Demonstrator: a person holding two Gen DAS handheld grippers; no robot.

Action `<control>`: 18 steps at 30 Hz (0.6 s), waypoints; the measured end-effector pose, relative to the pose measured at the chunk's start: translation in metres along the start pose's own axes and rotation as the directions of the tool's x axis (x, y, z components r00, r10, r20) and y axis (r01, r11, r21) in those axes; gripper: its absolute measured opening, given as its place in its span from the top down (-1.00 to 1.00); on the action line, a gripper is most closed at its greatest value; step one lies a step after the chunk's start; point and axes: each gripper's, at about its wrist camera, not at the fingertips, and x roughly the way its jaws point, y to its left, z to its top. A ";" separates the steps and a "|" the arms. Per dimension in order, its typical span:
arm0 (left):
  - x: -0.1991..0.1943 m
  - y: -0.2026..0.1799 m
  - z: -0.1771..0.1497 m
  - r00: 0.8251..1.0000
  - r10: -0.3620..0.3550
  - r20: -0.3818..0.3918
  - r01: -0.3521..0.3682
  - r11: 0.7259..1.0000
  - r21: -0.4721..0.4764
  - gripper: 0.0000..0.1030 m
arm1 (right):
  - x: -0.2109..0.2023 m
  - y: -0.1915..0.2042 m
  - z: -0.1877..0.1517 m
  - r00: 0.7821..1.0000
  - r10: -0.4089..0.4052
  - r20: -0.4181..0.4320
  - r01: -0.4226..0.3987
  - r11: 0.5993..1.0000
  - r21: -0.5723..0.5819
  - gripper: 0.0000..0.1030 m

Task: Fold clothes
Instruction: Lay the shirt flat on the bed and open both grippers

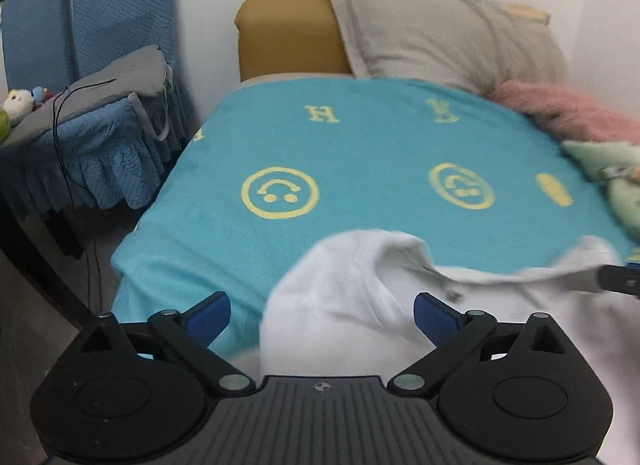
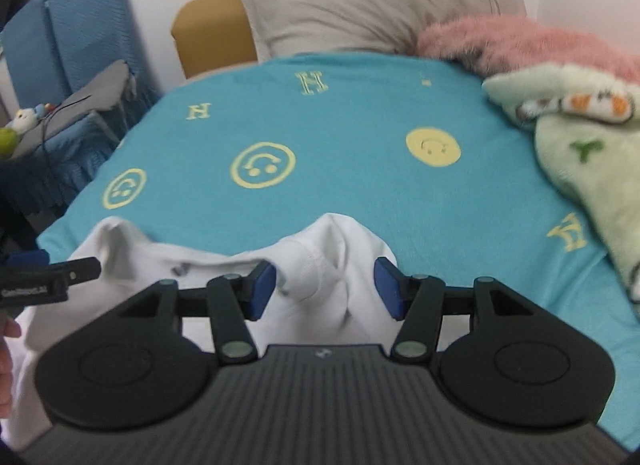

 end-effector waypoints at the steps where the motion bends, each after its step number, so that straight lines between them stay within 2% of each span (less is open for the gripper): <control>1: -0.016 -0.004 -0.006 1.000 -0.001 0.015 0.001 1.000 0.003 -0.93 | -0.015 0.002 -0.004 1.000 0.005 0.014 -0.006 1.000 0.013 -0.10; 6: -0.106 0.000 -0.061 0.997 -0.007 0.079 0.010 0.999 -0.037 -0.93 | -0.104 0.011 -0.035 0.998 0.024 0.064 -0.027 0.998 0.054 -0.10; 9: -0.166 0.011 -0.098 0.993 0.016 0.116 -0.006 0.997 -0.081 -0.93 | -0.167 0.020 -0.068 0.995 0.000 0.096 -0.006 0.998 0.064 -0.10; 12: -0.219 0.017 -0.153 0.986 0.053 0.161 -0.038 0.995 -0.091 -0.93 | -0.228 0.026 -0.111 0.991 0.001 0.131 -0.013 0.996 0.091 -0.10; 15: -0.274 0.016 -0.199 0.984 0.079 0.156 -0.066 0.994 -0.092 -0.92 | -0.277 0.038 -0.148 0.991 -0.002 0.131 -0.011 0.995 0.098 -0.11; 18: -0.315 0.026 -0.229 0.981 0.112 0.156 -0.098 0.990 -0.098 -0.92 | -0.319 0.037 -0.179 0.982 0.038 0.186 -0.059 0.992 0.110 -0.11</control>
